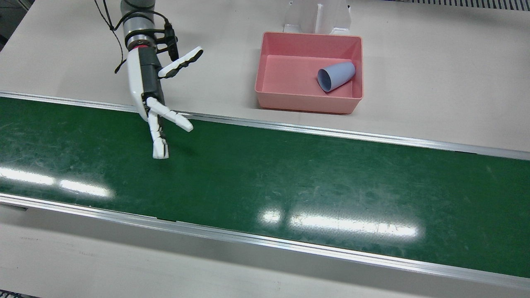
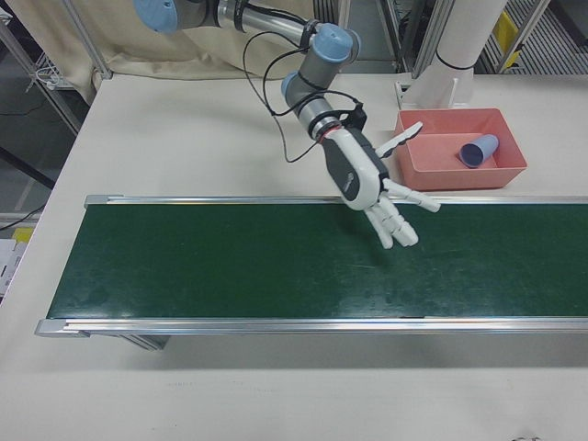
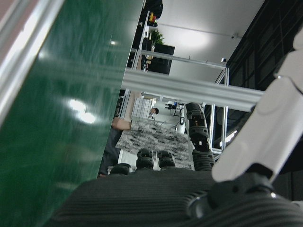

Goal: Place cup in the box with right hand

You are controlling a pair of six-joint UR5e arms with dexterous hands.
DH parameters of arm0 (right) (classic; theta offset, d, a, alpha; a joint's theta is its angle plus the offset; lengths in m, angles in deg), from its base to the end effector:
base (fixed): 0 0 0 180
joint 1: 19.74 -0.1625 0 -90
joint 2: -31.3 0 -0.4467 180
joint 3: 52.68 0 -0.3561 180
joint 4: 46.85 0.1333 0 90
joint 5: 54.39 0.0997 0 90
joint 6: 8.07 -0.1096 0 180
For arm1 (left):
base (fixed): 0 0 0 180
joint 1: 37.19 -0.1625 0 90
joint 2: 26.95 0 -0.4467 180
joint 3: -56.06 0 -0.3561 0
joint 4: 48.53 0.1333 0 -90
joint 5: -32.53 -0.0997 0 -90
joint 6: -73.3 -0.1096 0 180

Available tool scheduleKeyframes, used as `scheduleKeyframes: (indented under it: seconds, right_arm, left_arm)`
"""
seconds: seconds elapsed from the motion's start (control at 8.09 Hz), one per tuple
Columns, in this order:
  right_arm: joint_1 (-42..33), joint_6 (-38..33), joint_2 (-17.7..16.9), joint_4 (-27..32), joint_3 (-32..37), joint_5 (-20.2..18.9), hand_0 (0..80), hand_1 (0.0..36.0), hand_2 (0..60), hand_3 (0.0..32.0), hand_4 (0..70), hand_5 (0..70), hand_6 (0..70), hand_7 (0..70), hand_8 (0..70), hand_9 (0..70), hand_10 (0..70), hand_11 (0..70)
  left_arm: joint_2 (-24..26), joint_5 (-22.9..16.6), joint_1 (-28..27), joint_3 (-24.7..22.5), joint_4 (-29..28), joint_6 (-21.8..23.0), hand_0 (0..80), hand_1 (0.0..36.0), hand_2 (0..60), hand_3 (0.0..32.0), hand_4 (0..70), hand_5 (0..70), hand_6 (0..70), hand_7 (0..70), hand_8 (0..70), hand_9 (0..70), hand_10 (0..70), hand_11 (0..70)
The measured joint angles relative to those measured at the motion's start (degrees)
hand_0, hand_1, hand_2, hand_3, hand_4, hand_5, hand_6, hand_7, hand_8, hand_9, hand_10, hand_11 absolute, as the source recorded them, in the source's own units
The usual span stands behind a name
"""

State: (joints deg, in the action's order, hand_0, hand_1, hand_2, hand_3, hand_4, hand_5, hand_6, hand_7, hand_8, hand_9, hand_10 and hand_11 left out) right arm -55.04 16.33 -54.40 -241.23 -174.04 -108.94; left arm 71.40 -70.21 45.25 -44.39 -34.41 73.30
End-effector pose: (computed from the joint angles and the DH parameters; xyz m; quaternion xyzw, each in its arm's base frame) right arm -0.2471 -0.4162 0.4608 -0.0396 -0.8039 0.5746 0.1485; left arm -0.0402 -0.5265 0.5804 -0.1232 0.7243 -0.6666 0.1258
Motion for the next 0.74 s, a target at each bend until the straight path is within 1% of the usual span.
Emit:
scheduleKeyframes:
  seconds: [0.12,0.25,0.37,0.49,0.62,0.74]
  right_arm:
    - [-7.2,-3.9,-1.4,0.0,3.1,-4.6,44.4,2.9,3.5,0.0,13.9,2.4,3.2,12.4,5.0,10.7,0.8,1.9]
    - [-14.2,-5.6,-3.3,0.0,4.4,-8.9,45.1,2.0,1.9,0.0,17.6,2.3,3.8,15.6,5.6,12.1,0.9,2.0]
    - [-21.2,-6.4,-5.7,0.1,5.1,-12.5,44.9,2.1,2.0,0.0,17.4,2.5,4.9,20.7,6.6,14.6,1.9,3.5]
    - [-26.9,-7.1,-8.4,0.4,6.0,-14.7,45.6,1.2,0.0,0.4,13.0,3.0,5.3,22.1,7.2,15.6,3.4,5.8]
    - [-30.7,-8.4,-10.7,2.3,7.7,-15.7,44.6,2.0,1.9,1.8,7.5,3.3,5.4,21.8,7.6,16.1,4.3,7.2]
    - [-32.9,-9.8,-12.4,7.5,10.4,-16.4,43.6,3.2,4.3,1.0,8.5,3.3,5.9,24.7,8.2,17.4,4.5,7.5]
  left_arm:
    - [0.0,0.0,0.0,0.0,0.0,0.0,0.0,0.0,0.0,0.0,0.0,0.0,0.0,0.0,0.0,0.0,0.0,0.0]
    - [0.0,0.0,0.0,0.0,0.0,0.0,0.0,0.0,0.0,0.0,0.0,0.0,0.0,0.0,0.0,0.0,0.0,0.0]
    - [0.0,0.0,0.0,0.0,0.0,0.0,0.0,0.0,0.0,0.0,0.0,0.0,0.0,0.0,0.0,0.0,0.0,0.0]
    - [0.0,0.0,0.0,0.0,0.0,0.0,0.0,0.0,0.0,0.0,0.0,0.0,0.0,0.0,0.0,0.0,0.0,0.0]
    - [0.0,0.0,0.0,0.1,-0.1,0.0,0.0,0.0,0.0,0.0,0.0,0.0,0.0,0.0,0.0,0.0,0.0,0.0]
    - [0.0,0.0,0.0,0.0,-0.1,0.0,0.0,0.0,0.0,0.0,0.0,0.0,0.0,0.0,0.0,0.0,0.0,0.0]
